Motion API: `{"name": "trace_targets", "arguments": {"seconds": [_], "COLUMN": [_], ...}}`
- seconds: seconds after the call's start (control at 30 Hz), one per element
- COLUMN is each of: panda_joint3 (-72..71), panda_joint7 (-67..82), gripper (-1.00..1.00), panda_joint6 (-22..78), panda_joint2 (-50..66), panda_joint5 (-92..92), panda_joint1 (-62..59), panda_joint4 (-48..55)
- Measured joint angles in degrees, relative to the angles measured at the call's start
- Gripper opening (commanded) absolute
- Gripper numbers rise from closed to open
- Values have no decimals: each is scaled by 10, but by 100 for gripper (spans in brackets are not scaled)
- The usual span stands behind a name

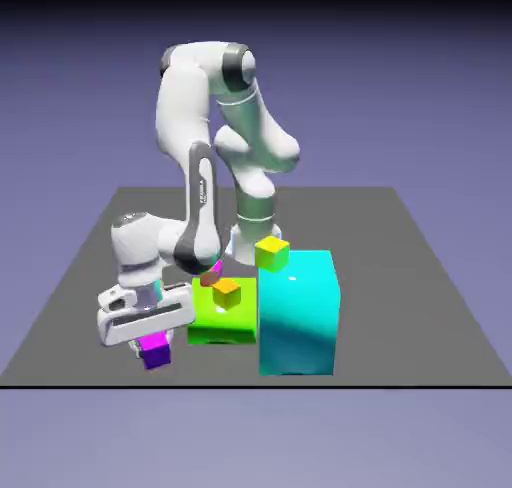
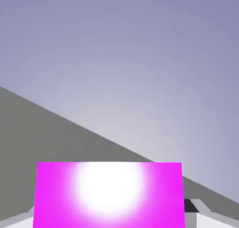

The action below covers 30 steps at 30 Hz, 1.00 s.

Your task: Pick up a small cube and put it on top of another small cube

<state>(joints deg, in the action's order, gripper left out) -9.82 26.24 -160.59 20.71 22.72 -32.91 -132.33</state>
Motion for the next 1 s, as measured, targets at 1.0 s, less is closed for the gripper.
{"name": "trace_targets", "arguments": {"seconds": [1.0], "panda_joint3": [240], "panda_joint7": [-385], "gripper": [-100], "panda_joint6": [275], "panda_joint2": [-514], "panda_joint5": [-218], "panda_joint1": [492], "panda_joint4": [-185]}}
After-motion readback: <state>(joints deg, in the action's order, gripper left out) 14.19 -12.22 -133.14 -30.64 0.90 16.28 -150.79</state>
